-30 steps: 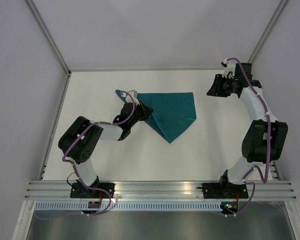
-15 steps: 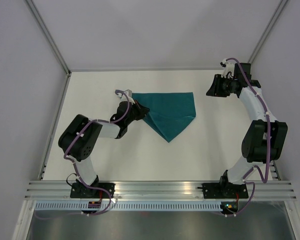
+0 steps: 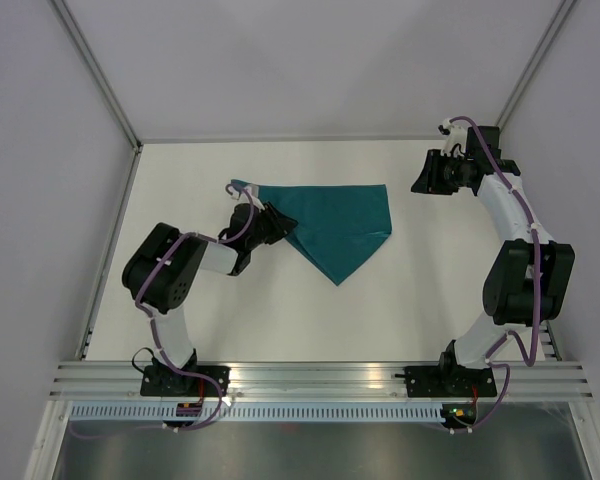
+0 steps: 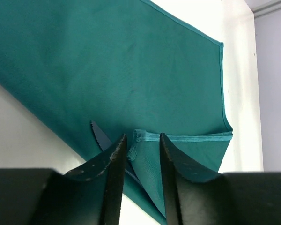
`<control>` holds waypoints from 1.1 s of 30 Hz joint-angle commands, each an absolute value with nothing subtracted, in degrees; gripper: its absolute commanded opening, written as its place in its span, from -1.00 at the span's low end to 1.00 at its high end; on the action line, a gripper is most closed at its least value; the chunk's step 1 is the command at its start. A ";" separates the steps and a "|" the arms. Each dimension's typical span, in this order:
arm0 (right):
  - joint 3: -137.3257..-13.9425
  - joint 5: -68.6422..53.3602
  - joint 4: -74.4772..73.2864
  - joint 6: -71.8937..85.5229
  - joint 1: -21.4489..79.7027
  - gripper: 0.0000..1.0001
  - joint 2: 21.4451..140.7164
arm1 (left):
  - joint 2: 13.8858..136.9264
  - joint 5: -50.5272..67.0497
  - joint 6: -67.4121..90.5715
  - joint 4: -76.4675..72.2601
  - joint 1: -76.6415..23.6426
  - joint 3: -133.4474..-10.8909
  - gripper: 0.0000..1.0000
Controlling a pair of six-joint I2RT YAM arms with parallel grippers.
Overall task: Fold the napkin, place the utensils inside, and roll it up
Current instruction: Fold the napkin
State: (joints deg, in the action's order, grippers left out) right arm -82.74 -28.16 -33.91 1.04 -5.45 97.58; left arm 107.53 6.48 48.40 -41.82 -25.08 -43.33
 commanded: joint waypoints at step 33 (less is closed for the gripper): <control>-85.87 -30.06 -34.89 0.97 -5.19 -0.22 98.00 | 115.57 -1.50 47.55 -8.09 -4.92 -71.27 0.22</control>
